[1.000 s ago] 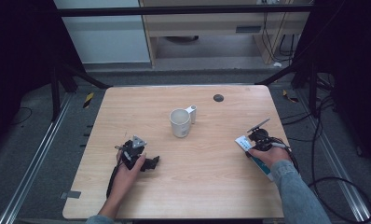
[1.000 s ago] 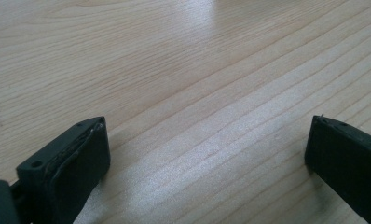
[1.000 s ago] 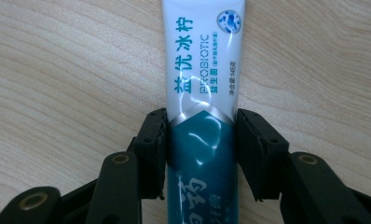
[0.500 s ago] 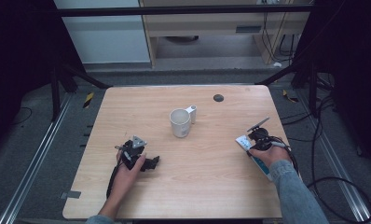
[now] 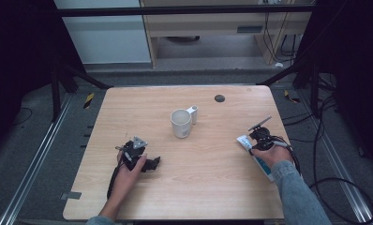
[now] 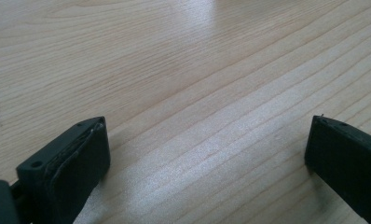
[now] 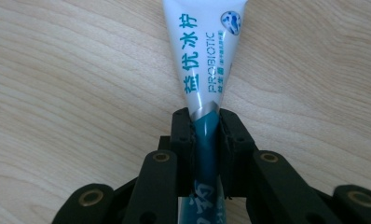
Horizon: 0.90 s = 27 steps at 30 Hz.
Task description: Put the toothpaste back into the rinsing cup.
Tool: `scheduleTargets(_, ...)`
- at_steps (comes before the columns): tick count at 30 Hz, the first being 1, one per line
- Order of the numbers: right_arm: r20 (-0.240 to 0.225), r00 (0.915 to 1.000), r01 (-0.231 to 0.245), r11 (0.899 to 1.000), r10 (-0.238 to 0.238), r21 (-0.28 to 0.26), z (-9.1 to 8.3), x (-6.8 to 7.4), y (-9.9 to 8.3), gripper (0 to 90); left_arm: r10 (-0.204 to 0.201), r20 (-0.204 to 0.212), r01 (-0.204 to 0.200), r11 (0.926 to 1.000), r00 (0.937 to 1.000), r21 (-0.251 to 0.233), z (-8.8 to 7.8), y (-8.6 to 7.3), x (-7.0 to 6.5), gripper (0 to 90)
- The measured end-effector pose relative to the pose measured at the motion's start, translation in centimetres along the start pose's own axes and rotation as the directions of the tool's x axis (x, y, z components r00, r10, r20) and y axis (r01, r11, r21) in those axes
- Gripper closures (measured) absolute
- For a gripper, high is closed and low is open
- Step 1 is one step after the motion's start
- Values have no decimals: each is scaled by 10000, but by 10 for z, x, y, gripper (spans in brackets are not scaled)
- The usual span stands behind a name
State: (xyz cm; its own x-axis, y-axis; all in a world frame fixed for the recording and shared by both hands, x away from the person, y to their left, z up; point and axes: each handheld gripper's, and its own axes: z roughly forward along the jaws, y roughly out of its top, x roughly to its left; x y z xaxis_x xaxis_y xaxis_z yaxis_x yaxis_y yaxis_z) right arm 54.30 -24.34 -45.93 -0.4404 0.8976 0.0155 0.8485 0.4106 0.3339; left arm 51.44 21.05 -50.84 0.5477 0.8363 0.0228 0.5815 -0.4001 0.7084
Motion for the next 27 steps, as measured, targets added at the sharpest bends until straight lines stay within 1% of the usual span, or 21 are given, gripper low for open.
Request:
scheduleTargets(3,-92,9999,-55,9997,53,-231,-7,3,2,780,-2,-2,2,10000,10000,-1,0,0,0,0)
scheduleTargets(6,-204,9998,74,9986,-85,-527,-15,6,6,781,-3,-3,3,10000,10000,0,0,0,0,0)
scheduleTargets(8,-284,9996,53,9972,-74,-750,-21,10,9,782,-4,-2,4,10000,10000,-2,0,0,0,0)
scheduleTargets(10,-452,9990,16,9944,-64,-1060,-28,12,12,782,-1,-3,1,10000,10000,1,0,0,0,0)
scheduleTargets(12,-602,9982,-35,9923,-40,-1238,-35,16,17,782,4,-3,-4,10000,10000,6,0,0,0,0)
scheduleTargets(15,-655,9977,55,9862,-166,-1657,-44,23,24,782,-7,-2,7,10000,10000,-2,0,0,0,0)
scheduleTargets(18,-822,9964,18,9766,-200,-2150,-52,31,32,782,-7,-1,7,10000,10000,-3,0,0,0,0)
scheduleTargets(22,-952,9951,12,9629,-280,-2698,-55,45,40,782,-1,-6,1,10000,10000,2,0,0,0,0)
scheduleTargets(27,-1081,9934,-1,9398,-392,-3417,-60,60,52,783,-3,-6,3,10000,10000,3,0,0,0,0)
